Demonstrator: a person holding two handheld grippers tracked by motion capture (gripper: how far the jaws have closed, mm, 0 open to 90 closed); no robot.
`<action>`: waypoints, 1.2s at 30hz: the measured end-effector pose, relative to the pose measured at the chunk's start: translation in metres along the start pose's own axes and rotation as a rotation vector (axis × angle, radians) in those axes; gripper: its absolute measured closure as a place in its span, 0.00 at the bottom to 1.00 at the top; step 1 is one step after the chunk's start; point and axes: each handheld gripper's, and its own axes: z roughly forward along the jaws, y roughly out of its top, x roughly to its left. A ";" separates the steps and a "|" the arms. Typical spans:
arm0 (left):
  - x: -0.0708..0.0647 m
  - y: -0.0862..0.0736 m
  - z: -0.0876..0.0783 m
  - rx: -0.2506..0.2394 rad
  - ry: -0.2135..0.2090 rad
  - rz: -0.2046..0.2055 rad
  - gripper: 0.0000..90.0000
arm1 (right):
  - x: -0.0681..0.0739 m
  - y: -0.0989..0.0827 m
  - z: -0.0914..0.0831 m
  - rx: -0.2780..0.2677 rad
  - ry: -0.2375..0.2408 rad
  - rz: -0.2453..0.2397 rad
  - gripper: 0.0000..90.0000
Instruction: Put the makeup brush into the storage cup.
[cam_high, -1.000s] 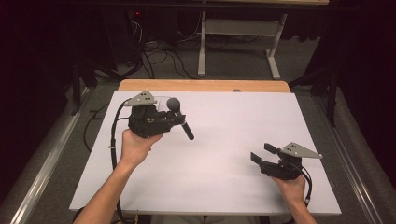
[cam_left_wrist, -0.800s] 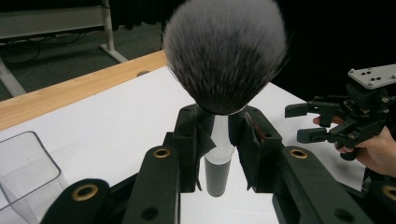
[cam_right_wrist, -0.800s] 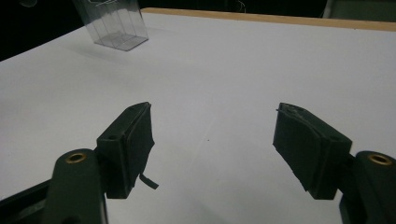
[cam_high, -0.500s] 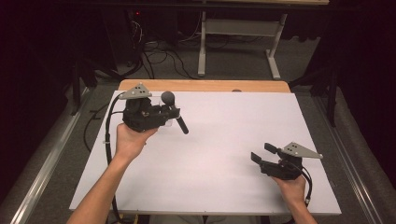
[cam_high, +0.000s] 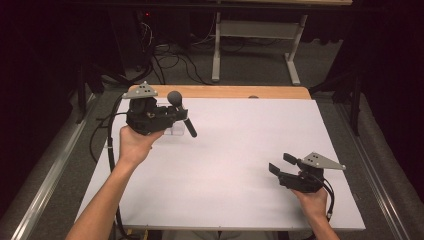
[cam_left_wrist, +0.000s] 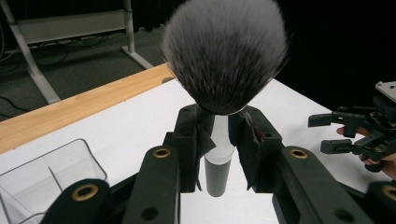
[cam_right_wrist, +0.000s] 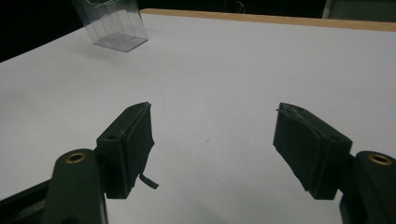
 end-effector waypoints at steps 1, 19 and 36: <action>0.001 0.000 0.000 0.000 0.002 -0.001 0.78 | 0.000 0.000 0.000 -0.001 0.000 -0.002 0.33; 0.014 0.007 -0.005 0.008 0.051 -0.014 0.78 | 0.003 0.000 0.001 -0.003 0.004 -0.002 0.33; 0.024 0.009 -0.006 0.017 0.081 -0.029 0.78 | 0.002 0.000 0.001 -0.005 0.006 0.001 0.33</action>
